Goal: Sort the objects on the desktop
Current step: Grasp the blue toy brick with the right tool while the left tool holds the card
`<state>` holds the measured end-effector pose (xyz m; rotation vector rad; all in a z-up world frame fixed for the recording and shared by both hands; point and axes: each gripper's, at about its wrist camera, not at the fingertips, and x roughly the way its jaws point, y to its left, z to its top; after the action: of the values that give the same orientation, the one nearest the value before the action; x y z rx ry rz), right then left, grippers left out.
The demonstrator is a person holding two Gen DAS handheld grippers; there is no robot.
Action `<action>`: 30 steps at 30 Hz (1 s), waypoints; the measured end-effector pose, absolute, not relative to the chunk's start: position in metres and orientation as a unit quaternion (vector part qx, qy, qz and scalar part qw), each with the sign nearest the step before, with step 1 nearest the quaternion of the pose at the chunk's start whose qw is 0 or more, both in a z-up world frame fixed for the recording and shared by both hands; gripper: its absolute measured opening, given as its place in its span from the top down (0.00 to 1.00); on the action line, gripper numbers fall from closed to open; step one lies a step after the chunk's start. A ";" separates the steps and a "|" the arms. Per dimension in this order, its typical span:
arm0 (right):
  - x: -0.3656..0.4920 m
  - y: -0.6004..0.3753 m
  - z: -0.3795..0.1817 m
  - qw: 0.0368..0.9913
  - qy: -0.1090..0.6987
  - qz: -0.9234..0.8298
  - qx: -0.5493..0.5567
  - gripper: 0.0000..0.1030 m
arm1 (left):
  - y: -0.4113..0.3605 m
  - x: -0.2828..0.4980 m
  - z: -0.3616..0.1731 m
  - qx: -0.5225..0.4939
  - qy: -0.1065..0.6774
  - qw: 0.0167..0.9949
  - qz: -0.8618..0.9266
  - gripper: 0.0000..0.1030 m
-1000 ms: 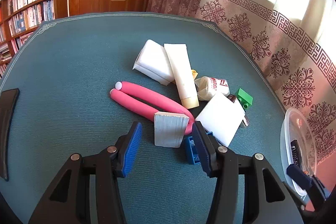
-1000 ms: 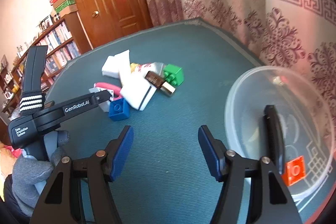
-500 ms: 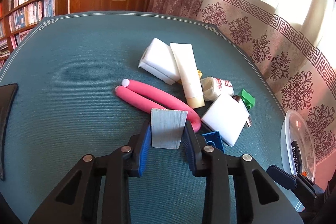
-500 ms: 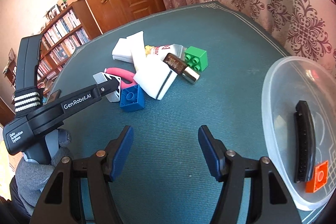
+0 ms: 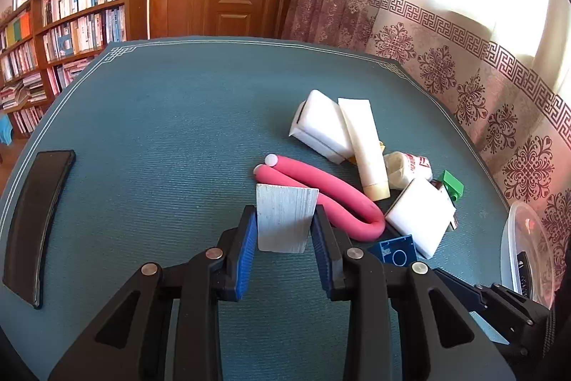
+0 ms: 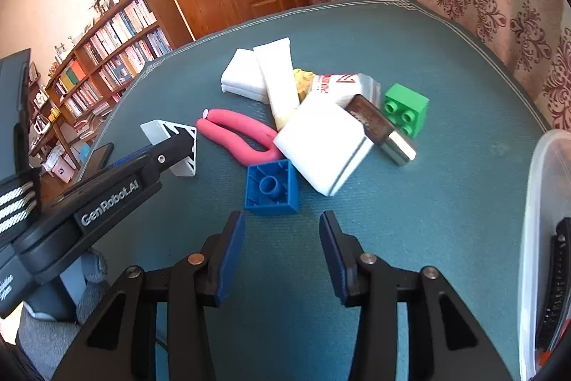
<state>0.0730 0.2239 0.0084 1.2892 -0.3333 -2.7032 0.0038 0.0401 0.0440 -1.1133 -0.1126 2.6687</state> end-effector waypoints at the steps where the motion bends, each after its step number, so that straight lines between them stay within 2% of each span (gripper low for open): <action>1: 0.070 0.223 0.007 0.063 -0.111 -0.894 0.429 0.54 | 0.039 0.003 0.043 -0.384 -0.041 0.124 0.914 0.68; 17: 0.051 0.215 0.002 0.052 -0.102 -0.895 0.431 0.54 | 0.034 -0.002 0.032 -0.401 -0.049 0.122 0.906 0.68; 19: 0.052 0.213 0.003 0.052 -0.094 -0.896 0.431 0.63 | 0.036 -0.001 0.032 -0.401 -0.046 0.124 0.907 0.68; 30: 0.079 0.224 0.010 0.048 -0.093 -0.900 0.423 0.63 | 0.036 -0.001 0.032 -0.401 -0.042 0.125 0.907 0.68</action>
<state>0.0793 0.2237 0.0104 1.2888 -0.2831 -2.7456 -0.0005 0.0358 0.0321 -1.1673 -0.1227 2.6426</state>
